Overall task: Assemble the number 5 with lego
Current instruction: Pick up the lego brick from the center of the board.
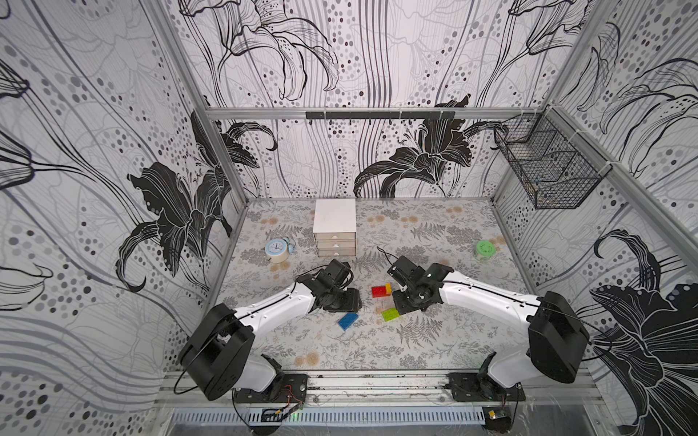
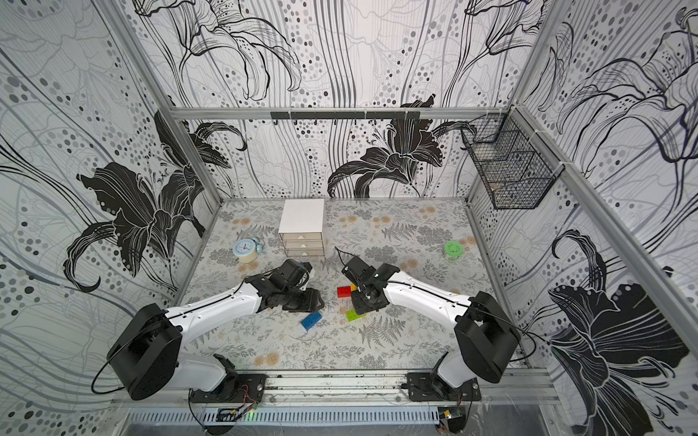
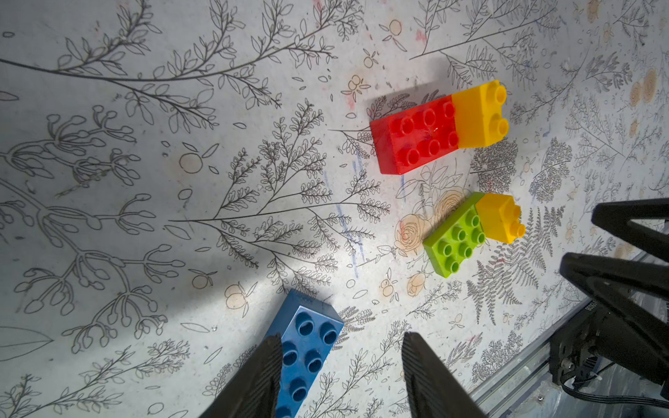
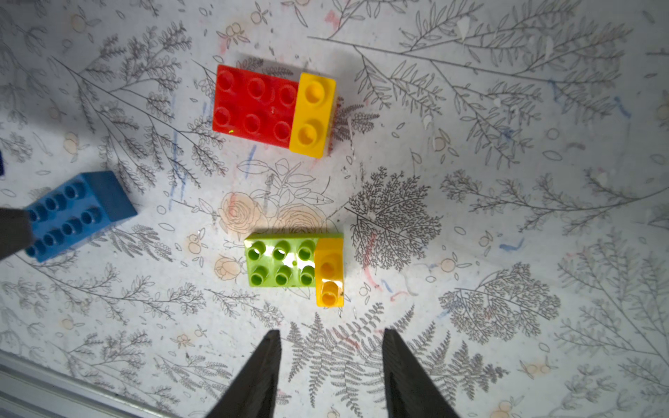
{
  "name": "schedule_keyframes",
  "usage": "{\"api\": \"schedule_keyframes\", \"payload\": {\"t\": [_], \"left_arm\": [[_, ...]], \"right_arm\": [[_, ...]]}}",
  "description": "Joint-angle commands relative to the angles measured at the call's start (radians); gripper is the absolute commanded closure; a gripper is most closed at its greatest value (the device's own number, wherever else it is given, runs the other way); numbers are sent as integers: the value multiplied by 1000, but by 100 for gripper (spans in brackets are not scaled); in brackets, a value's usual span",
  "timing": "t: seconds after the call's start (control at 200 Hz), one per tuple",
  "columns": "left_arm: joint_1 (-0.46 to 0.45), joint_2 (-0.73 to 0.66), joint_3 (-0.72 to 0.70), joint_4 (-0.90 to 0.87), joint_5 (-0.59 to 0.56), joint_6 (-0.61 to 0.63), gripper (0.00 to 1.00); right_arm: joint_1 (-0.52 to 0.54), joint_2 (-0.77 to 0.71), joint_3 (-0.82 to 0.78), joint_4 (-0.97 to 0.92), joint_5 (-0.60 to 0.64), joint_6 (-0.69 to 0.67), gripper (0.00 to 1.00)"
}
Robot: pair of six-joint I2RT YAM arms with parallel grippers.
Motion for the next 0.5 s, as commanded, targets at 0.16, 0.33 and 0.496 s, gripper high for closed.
{"api": "schedule_keyframes", "payload": {"t": [0.16,0.33,0.496], "left_arm": [[-18,49,21,-6,-14,22,41],[-26,59,24,-8,-22,22,41],[-34,63,29,-30,-36,32,40]], "right_arm": [[-15,-76,-53,27,5,32,48],[-21,-118,-84,58,-38,16,46],[-21,-217,-160,156,-144,-32,46]]}}
